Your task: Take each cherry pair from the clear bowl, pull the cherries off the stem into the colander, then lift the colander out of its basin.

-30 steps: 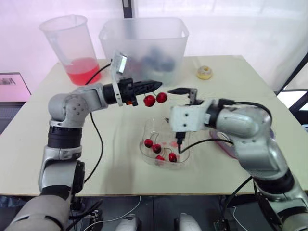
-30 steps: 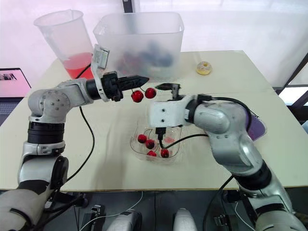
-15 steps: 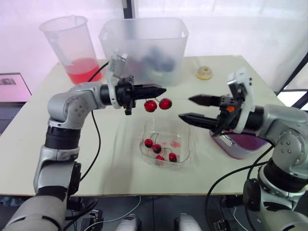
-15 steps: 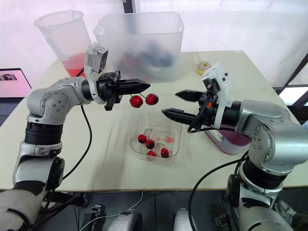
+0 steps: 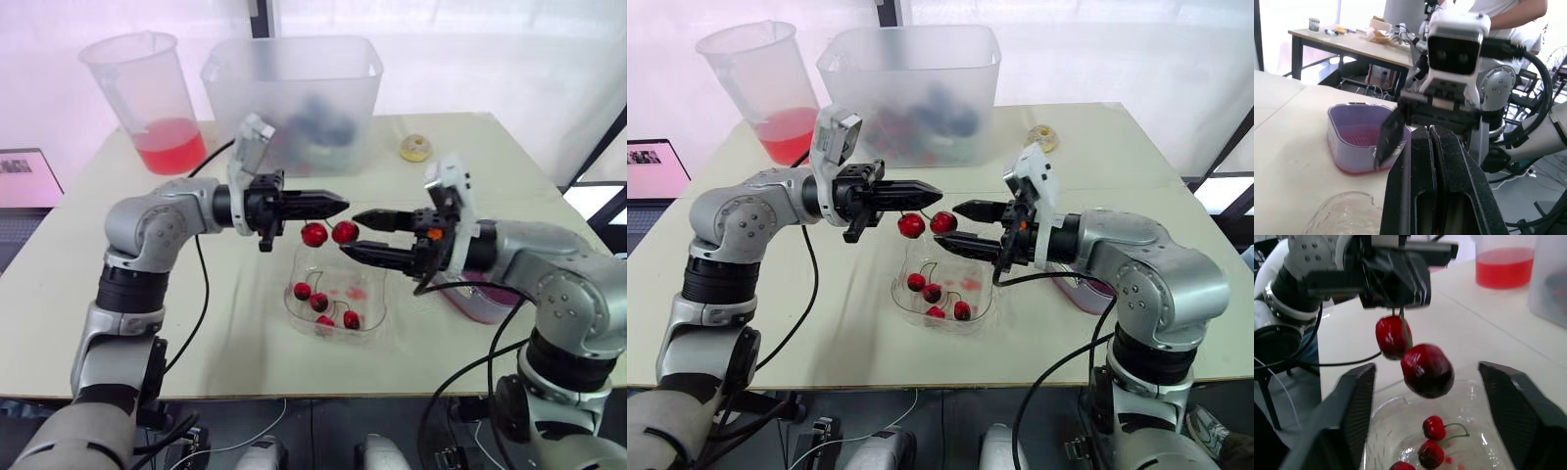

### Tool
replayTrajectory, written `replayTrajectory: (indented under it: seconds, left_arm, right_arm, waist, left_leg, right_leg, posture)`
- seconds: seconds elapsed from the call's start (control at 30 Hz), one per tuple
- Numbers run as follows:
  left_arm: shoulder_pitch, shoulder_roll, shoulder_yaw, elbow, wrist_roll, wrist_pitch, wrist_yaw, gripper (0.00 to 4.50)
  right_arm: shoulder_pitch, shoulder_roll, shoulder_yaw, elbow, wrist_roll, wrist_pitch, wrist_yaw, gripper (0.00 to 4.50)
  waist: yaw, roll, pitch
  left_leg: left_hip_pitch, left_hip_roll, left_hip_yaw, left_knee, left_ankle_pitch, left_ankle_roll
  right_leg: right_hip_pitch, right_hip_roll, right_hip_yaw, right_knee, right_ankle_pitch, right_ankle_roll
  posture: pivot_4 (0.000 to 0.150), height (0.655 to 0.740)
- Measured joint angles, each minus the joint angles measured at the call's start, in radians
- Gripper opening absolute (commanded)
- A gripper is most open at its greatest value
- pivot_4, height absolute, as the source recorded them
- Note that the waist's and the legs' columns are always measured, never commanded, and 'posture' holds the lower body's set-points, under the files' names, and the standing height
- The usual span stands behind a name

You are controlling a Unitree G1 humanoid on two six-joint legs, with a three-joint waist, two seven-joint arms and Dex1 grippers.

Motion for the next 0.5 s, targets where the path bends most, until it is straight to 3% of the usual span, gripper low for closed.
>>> replayTrajectory:
  seconds: [0.27, 0.4, 0.5]
  left_arm:
    - [0.001, 0.002, 0.007, -0.002, -0.011, 0.008, 0.014, 0.00]
    - [0.009, 0.007, 0.007, -0.006, -0.011, 0.009, 0.014, 0.00]
    - [0.011, 0.007, 0.007, -0.009, -0.011, 0.009, 0.014, 0.00]
  right_arm:
    - [0.006, -0.016, 0.022, 0.013, 0.101, -0.026, -0.080, 3.59]
    - [0.007, -0.021, 0.025, 0.034, 0.143, -0.048, -0.121, 2.46]
    - [0.007, -0.026, 0.033, 0.039, 0.166, -0.059, -0.142, 2.46]
  waist:
    - [0.001, 0.000, 0.000]
    - [0.000, 0.000, 0.000]
    - [0.000, 0.000, 0.000]
  left_leg:
    - [0.000, 0.000, 0.000, 0.000, 0.000, 0.000]
    - [0.000, 0.000, 0.000, 0.000, 0.000, 0.000]
    - [0.000, 0.000, 0.000, 0.000, 0.000, 0.000]
  right_leg:
    - [0.000, 0.000, 0.000, 0.000, 0.000, 0.000]
    - [0.000, 0.000, 0.000, 0.000, 0.000, 0.000]
    - [0.000, 0.000, 0.000, 0.000, 0.000, 0.000]
  posture:
    - [0.150, 0.7400]
    - [0.150, 0.7400]
    - [0.150, 0.7400]
